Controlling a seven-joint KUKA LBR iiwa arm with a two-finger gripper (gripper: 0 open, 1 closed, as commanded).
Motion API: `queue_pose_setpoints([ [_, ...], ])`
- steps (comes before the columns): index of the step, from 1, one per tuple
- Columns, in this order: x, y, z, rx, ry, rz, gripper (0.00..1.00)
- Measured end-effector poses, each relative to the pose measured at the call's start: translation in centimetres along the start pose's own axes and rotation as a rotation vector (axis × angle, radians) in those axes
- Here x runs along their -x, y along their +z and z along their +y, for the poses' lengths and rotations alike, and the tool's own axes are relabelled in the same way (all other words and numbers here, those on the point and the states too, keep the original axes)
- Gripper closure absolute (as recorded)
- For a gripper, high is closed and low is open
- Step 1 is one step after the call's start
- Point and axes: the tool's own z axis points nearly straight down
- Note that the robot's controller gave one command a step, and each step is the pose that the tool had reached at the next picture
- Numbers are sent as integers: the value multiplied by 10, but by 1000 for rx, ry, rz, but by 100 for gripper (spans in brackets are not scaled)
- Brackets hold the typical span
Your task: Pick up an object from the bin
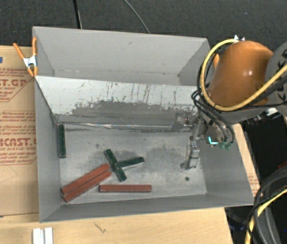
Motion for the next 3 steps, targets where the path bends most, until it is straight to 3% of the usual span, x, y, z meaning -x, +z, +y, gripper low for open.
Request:
queue_pose_setpoints([
  [1,2,-4,0,-1,0,-8,0],
  [2,6,28,21,-2,-78,-13,0],
  [3,-4,94,35,0,-102,-12,0],
])
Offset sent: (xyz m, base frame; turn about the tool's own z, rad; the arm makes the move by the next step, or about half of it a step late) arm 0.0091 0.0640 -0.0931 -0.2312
